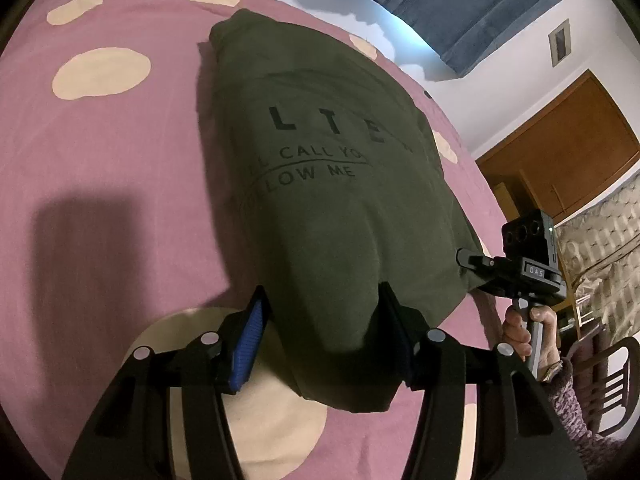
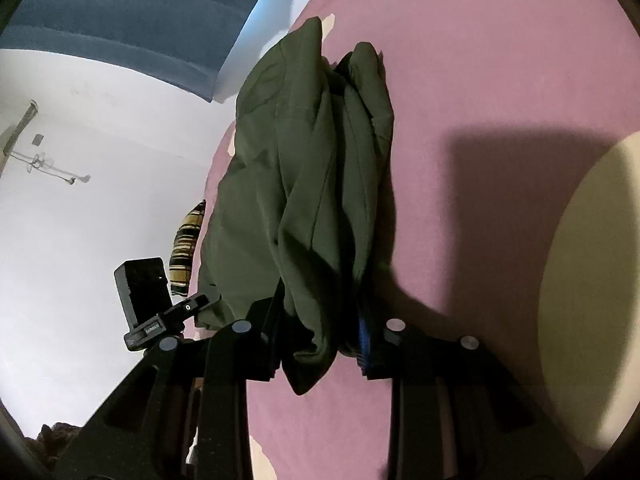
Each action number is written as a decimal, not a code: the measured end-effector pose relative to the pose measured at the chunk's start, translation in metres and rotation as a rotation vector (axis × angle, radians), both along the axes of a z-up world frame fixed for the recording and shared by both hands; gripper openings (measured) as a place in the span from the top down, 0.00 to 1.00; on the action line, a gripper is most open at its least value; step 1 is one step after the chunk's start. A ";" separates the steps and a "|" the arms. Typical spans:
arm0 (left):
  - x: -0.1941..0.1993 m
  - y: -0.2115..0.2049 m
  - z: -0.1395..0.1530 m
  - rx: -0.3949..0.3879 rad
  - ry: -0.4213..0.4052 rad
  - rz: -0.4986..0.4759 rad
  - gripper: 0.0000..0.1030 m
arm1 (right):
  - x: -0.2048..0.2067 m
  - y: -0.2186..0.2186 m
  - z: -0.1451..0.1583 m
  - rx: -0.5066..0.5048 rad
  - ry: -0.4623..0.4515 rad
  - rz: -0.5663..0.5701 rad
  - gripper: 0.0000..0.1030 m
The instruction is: Fold small clothes
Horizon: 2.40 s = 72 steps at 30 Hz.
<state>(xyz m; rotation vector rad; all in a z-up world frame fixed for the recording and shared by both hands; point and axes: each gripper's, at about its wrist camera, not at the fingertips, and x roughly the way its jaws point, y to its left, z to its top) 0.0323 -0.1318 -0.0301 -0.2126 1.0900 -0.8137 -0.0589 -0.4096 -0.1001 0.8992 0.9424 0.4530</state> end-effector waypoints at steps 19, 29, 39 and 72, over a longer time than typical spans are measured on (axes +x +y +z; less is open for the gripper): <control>0.005 0.035 0.013 -0.108 -0.011 0.020 0.21 | 0.002 -0.018 0.024 0.013 -0.077 -0.030 0.20; 0.073 0.014 -0.005 -0.131 0.089 0.051 0.19 | 0.078 -0.022 0.017 -0.005 -0.019 0.004 0.19; 0.079 -0.010 -0.005 -0.054 0.051 0.024 0.42 | 0.108 0.011 0.011 -0.130 0.030 0.149 0.63; 0.139 0.060 0.022 0.134 -0.114 0.176 0.54 | 0.202 0.084 0.021 -0.107 -0.094 0.137 0.81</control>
